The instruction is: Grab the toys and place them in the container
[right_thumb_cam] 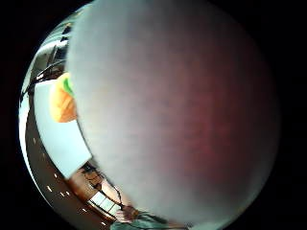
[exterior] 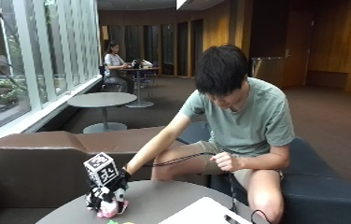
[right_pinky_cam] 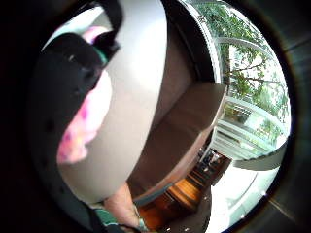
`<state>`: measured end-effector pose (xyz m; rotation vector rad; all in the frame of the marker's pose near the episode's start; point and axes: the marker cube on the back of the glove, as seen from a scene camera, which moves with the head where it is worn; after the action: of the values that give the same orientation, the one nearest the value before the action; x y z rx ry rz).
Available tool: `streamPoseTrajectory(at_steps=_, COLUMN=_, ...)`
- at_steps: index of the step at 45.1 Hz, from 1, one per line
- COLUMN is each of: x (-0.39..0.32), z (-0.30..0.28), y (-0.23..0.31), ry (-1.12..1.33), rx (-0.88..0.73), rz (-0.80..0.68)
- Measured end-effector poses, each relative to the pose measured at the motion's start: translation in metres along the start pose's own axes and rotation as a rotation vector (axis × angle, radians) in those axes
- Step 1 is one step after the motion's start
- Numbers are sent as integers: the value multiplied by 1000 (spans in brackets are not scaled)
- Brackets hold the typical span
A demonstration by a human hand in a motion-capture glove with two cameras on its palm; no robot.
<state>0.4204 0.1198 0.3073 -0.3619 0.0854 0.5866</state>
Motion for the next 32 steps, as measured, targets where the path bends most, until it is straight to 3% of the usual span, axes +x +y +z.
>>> streamPoseTrajectory(at_steps=8, x=-2, z=9, y=7, ry=-92, rx=147, rz=26)
streamPoseTrajectory(at_steps=18, x=-2, z=-42, y=52, ry=-24, rx=114, rz=-11)
streamPoseTrajectory(at_steps=26, x=-25, z=-163, y=105, ry=-12, rx=253, rz=-48)
streamPoseTrajectory(at_steps=32, x=-84, z=-261, y=140, ry=-79, rx=385, rz=-136)
